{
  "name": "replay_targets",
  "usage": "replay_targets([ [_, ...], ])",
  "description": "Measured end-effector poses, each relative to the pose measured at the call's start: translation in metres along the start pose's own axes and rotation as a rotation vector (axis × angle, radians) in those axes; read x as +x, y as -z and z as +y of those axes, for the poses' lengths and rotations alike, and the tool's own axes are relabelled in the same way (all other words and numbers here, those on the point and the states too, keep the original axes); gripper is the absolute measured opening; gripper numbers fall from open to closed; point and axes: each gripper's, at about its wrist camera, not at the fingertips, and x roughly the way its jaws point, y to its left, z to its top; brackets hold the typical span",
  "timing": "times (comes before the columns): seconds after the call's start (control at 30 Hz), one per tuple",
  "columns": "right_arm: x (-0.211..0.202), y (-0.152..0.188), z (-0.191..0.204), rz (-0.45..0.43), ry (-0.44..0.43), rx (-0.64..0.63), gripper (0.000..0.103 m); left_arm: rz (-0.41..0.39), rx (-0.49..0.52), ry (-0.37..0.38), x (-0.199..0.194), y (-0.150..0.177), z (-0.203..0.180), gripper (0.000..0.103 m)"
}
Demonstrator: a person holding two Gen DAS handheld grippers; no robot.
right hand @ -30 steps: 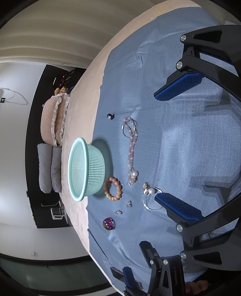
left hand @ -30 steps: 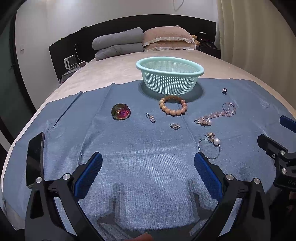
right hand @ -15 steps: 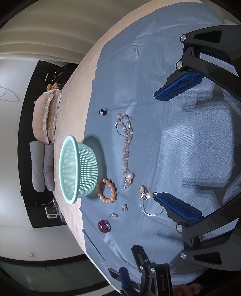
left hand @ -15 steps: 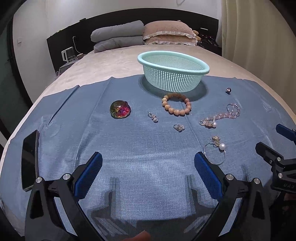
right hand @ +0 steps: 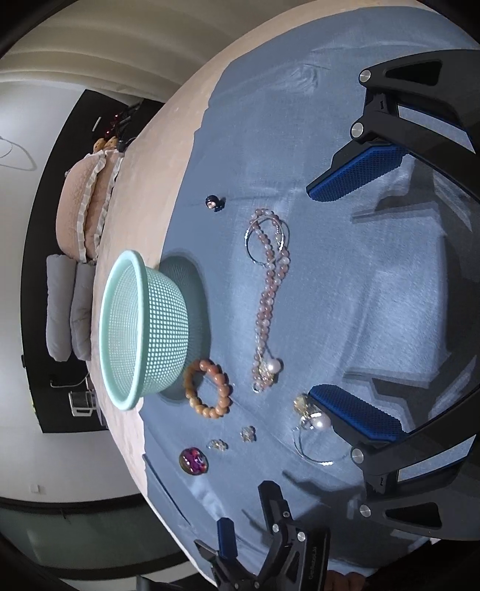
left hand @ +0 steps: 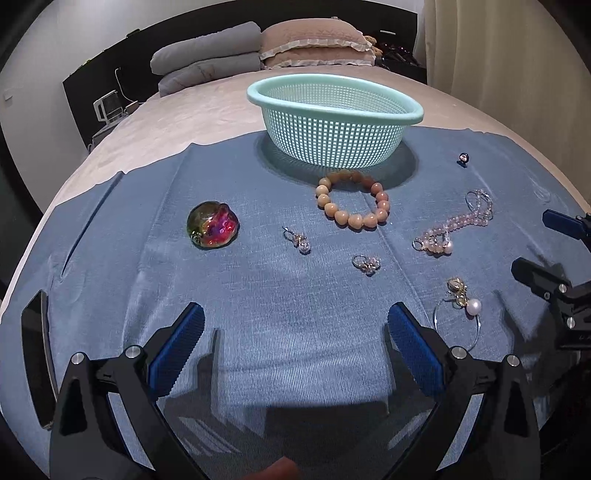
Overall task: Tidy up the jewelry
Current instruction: 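Reach the left gripper to the silver earring and close on it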
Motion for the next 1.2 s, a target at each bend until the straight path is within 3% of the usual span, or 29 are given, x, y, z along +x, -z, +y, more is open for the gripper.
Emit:
replay_targets([
  [0.33,0.046,-0.015,-0.024,0.074,-0.06,0.072,0.095,0.053,-0.001,0.065,0.04,-0.034,0.002,0.097],
  [0.63,0.073,-0.027,-0.036,0.1,-0.082,0.124,0.095,0.094,-0.027,0.093,0.067,-0.044,0.006,0.098],
  [0.8,0.087,-0.025,-0.039,0.132,-0.059,0.149,0.097,0.051,-0.015,0.049,0.07,-0.037,0.001,0.099],
  [1.2,0.081,-0.022,-0.039,0.11,-0.052,0.16,0.094,0.001,-0.041,0.068,0.065,-0.027,0.005,0.095],
])
